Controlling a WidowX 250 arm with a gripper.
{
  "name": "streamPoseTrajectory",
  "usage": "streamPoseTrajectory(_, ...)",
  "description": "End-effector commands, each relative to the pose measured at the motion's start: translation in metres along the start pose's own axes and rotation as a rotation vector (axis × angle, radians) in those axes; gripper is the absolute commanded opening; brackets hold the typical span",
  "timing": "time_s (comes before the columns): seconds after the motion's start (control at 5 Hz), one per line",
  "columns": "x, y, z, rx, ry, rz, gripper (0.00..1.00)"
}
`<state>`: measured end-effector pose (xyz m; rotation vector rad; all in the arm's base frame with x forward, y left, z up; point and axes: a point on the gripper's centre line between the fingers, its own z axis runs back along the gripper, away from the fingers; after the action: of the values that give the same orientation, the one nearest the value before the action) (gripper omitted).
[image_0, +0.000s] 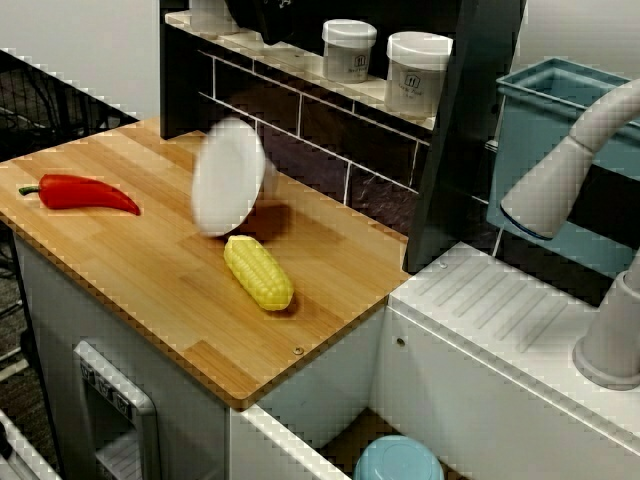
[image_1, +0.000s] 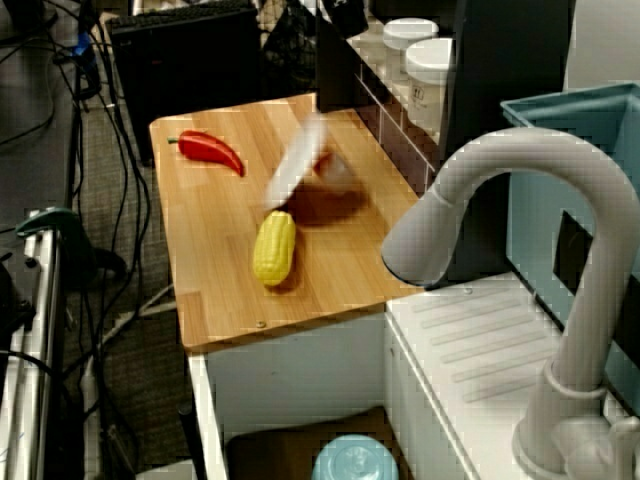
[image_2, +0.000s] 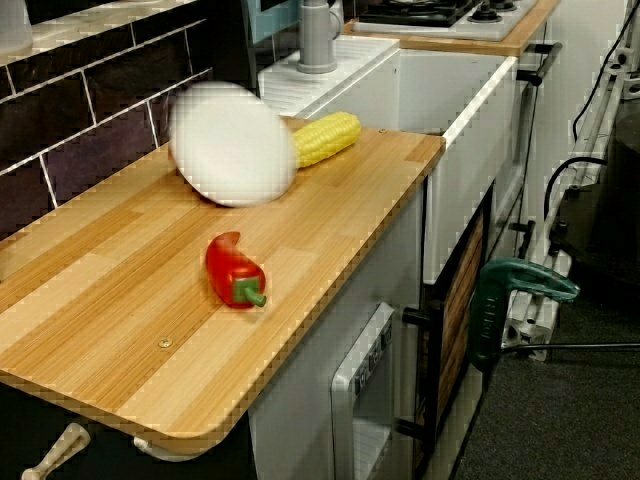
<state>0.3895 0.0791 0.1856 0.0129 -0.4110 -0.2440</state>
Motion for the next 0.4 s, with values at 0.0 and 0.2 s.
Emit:
streamPoseTrajectory(0.0, -0.0033, 0.0035, 0.0237, 0.023, -0.049, 0.006, 1.00)
streamPoseTrajectory(0.2, -0.0080, 0.0038, 0.0239, 0.027, -0.048, 0.000, 1.00)
